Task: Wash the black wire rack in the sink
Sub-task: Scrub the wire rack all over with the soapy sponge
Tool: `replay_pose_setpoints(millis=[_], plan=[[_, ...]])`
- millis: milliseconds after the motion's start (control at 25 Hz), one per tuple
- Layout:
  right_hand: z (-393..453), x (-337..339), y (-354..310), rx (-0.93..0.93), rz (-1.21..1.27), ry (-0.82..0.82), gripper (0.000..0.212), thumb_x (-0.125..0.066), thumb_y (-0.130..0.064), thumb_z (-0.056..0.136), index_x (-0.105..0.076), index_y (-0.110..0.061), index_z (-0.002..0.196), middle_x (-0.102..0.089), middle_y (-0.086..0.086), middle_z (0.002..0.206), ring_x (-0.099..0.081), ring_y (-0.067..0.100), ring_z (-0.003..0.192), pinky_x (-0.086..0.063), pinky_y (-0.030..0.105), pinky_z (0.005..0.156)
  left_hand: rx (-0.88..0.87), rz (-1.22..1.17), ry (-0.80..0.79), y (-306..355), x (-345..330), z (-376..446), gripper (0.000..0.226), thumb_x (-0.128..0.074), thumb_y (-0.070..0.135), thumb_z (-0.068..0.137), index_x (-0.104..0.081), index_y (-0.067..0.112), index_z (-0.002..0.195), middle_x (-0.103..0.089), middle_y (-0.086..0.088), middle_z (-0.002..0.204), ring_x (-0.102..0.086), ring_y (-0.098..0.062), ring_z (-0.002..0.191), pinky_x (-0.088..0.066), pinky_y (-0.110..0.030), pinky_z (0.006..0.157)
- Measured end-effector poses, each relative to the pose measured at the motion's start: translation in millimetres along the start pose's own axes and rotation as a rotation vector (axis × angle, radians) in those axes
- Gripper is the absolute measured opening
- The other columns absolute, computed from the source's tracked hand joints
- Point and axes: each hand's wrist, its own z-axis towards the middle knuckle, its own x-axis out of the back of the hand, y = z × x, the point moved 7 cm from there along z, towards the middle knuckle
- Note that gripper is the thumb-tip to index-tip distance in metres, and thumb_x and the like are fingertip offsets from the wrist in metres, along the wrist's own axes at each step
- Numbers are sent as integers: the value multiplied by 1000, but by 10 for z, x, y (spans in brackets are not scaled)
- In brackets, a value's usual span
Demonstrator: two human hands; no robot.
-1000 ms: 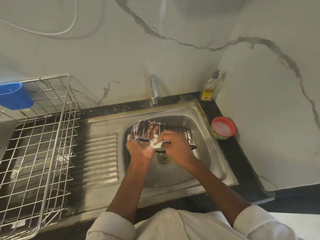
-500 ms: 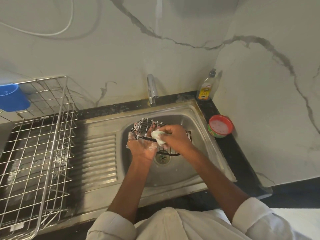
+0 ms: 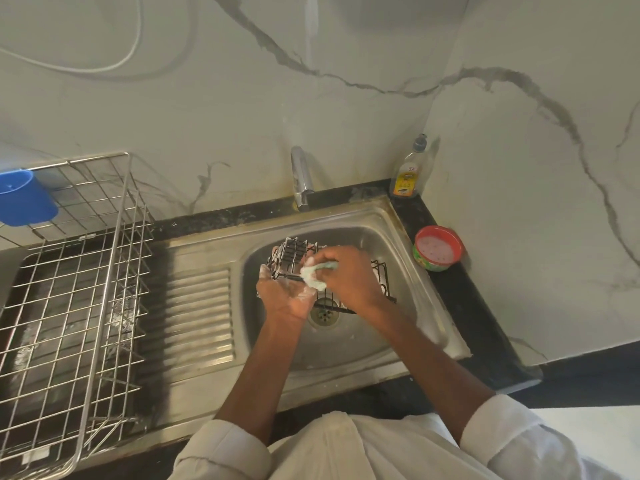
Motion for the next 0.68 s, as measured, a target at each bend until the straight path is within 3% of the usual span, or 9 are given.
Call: replay_pose_setpoints(millis=[80, 160, 240, 320, 480, 560, 680], plan=[[10, 205, 273, -75, -293, 39, 27, -73, 0, 87, -80, -21, 103, -77, -2, 109, -69, 8, 88, -58, 23, 80, -3, -58, -2, 31, 12, 31, 66, -25, 53, 113, -63, -1, 122, -67, -33, 117, -66, -43, 106, -51, -62, 93], [18, 394, 477, -164, -447, 104, 30, -72, -1, 86, -80, -24, 102, -77, 1, 109, -72, 14, 87, -60, 29, 80, 3, -48, 14, 49, 41, 64, 69, -22, 56, 113, -63, 2, 122, -64, -34, 125, -65, -44, 110, -50, -64, 85], [47, 417, 496, -155, -301, 164, 31, -72, 1, 86, -80, -24, 102, -77, -2, 107, -71, 7, 86, -60, 23, 77, 7, -25, 1, 67, 55, 115, 74, -22, 62, 111, -63, 2, 124, -63, -37, 129, -65, -47, 115, -51, -66, 88], [87, 370, 393, -105, -73, 168, 32, -71, 3, 86, -78, -22, 106, -75, -8, 108, -68, -1, 96, -57, 16, 80, 10, 34, -16, 71, 31, 99, 81, -26, 71, 107, -58, 4, 141, -61, -36, 138, -61, -50, 128, -49, -68, 104], [220, 353, 411, -106, -110, 1, 35, -66, 2, 90, -72, -18, 118, -71, -5, 122, -65, 8, 113, -55, 24, 89, -7, 244, -65, 117, -15, 116, 90, -36, 81, 99, -45, 9, 153, -56, -25, 148, -54, -53, 137, -39, -66, 118], [253, 389, 522, -182, -216, -92, 32, -62, 0, 92, -72, -17, 118, -72, -1, 120, -67, 14, 109, -58, 31, 85, -5, 336, -137, 156, -55, 122, 92, -48, 78, 95, -53, 1, 145, -62, -32, 141, -63, -52, 129, -49, -65, 110], [255, 352, 596, -273, -81, -201, 29, -60, 2, 96, -69, -8, 122, -70, 7, 110, -69, 21, 97, -61, 30, 68, -55, 492, -210, 165, -97, 128, 51, -42, 44, 111, -63, 2, 129, -71, -28, 126, -73, -42, 111, -61, -56, 93]])
